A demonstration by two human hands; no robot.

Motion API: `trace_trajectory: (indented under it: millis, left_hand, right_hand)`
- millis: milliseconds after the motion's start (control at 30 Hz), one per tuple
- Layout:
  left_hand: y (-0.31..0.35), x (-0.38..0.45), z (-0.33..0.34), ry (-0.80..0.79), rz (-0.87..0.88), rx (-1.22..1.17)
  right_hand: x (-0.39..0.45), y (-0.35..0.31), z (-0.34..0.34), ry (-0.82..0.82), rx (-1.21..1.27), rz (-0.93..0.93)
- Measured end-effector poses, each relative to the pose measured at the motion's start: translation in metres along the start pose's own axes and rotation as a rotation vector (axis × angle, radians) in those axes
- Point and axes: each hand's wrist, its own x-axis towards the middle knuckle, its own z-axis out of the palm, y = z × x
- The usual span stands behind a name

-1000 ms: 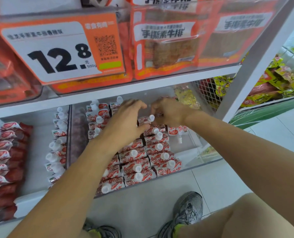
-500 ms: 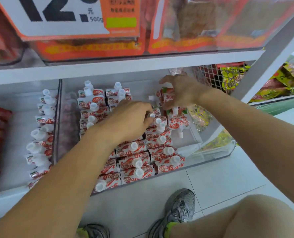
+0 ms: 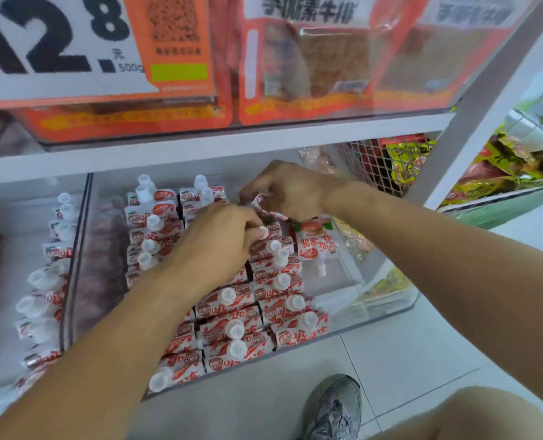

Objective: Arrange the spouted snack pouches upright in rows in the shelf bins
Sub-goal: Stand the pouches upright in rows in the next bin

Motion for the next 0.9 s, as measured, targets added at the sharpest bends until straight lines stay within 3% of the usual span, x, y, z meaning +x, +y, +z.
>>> trace_trajectory:
  millis: [200,367,533,633,700,767,900]
  left_hand:
    - [-0.002,-0.001,-0.005,0.113,-0.037,-0.047]
    - [0.000,0.000,-0.009,0.230,-0.065,0.013]
    - [0.003,0.002,-0.013,0.021,-0.052,0.057]
    - [0.004,0.004,-0.012,-0.134,-0.018,0.008]
    - [0.004,0.004,-0.010,-0.128,0.012,0.033]
    - [0.003,0.004,-0.007,-0.068,0.033,0.042]
    - [-0.001,0.004,-0.003,-0.025,0.048,0.051]
  right_hand:
    - [0.019,-0.003,0.007,-0.062,0.101,0.106]
    - [0.018,0.000,-0.007,-0.355,0.190,0.164]
    - [0.013,0.019,-0.013,-0.595,0.567,0.151]
    - [0.006,0.026,-0.017,-0.606,0.601,0.131]
    - [0.006,0.028,-0.018,-0.624,0.592,0.134]
    - [0.007,0.025,-0.023,-0.570,0.524,0.169]
    - [0.002,0.018,-0.032,-0.102,-0.171,0.193]
